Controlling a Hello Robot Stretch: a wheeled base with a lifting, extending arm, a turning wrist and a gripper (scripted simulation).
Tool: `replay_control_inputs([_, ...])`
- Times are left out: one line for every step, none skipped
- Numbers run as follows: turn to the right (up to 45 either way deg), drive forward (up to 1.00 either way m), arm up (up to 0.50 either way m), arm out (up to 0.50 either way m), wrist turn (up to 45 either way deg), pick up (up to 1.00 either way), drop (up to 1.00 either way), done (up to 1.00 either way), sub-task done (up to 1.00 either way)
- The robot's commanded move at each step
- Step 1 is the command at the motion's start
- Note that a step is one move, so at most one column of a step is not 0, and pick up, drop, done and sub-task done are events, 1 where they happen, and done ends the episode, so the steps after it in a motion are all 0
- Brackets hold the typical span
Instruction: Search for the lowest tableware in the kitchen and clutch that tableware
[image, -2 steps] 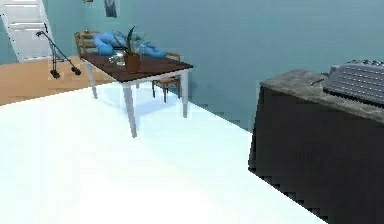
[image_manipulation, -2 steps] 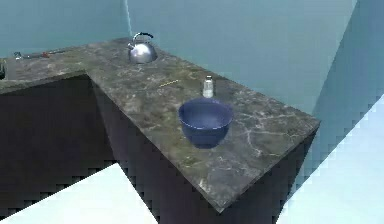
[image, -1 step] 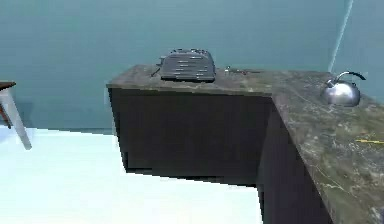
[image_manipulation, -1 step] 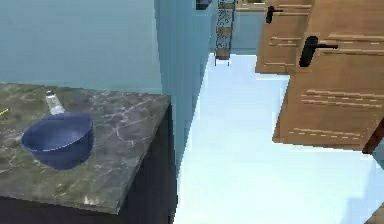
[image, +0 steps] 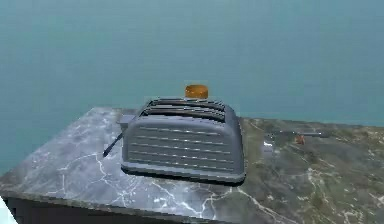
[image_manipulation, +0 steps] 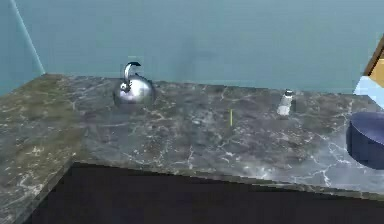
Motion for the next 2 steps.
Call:
replay_control_inputs([-45.0, 0.00, 0.00, 0.00, 0.0, 0.00, 0.00, 0.00, 0.00])
replay_control_inputs([-45.0, 0.00, 0.00, 0.00, 0.0, 0.00, 0.00, 0.00, 0.00])
